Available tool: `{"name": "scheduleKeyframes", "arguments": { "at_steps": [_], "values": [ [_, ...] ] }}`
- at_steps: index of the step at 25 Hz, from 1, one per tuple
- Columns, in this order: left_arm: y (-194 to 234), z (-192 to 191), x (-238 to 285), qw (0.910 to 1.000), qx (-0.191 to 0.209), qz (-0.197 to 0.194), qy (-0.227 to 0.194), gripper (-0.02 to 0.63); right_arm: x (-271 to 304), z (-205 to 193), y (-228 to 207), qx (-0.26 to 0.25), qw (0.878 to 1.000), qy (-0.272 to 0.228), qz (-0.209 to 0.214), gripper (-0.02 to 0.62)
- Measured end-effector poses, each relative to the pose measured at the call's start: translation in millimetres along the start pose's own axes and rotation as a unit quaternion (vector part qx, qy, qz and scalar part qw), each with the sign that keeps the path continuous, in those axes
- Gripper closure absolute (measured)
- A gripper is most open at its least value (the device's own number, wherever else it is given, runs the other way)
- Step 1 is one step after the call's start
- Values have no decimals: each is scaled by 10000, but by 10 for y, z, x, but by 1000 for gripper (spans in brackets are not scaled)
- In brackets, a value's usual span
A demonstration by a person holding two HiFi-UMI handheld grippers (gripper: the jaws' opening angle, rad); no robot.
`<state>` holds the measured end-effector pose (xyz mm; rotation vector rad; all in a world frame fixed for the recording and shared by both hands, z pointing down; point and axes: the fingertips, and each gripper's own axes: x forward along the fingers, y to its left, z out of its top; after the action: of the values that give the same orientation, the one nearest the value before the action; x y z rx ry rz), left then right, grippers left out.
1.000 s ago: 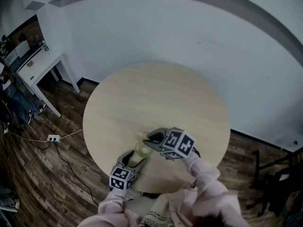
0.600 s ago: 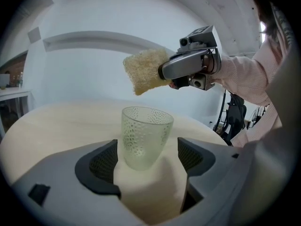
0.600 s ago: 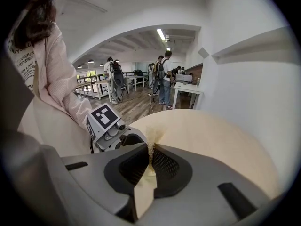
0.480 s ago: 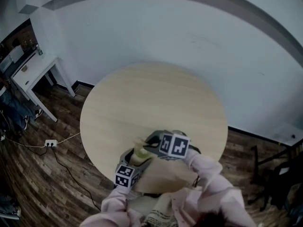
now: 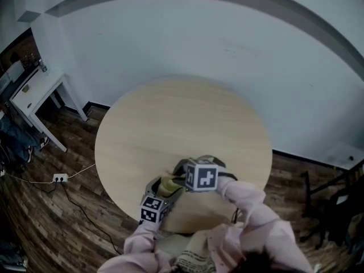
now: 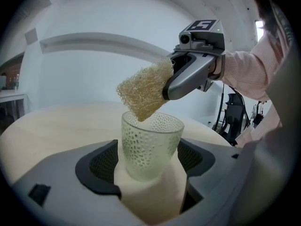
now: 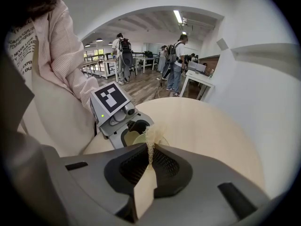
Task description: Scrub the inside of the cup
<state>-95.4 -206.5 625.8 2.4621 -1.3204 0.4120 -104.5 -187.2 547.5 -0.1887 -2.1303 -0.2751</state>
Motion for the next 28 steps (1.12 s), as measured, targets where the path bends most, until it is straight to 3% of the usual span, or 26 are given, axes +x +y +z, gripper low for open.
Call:
{"name": "scheduleKeyframes", "arguments": {
  "at_steps": [10, 19, 28],
  "values": [
    [3, 24, 87, 9997, 244, 8, -41, 252, 114, -129, -4, -145, 9988, 432, 159, 580],
    [8, 36, 98, 9997, 208, -31, -77, 252, 186, -62, 0, -412, 9980, 380, 306, 578],
    [8, 22, 93, 9998, 172, -71, -111, 252, 256, -213, 31, -408, 9936, 940, 476, 578]
  ]
}}
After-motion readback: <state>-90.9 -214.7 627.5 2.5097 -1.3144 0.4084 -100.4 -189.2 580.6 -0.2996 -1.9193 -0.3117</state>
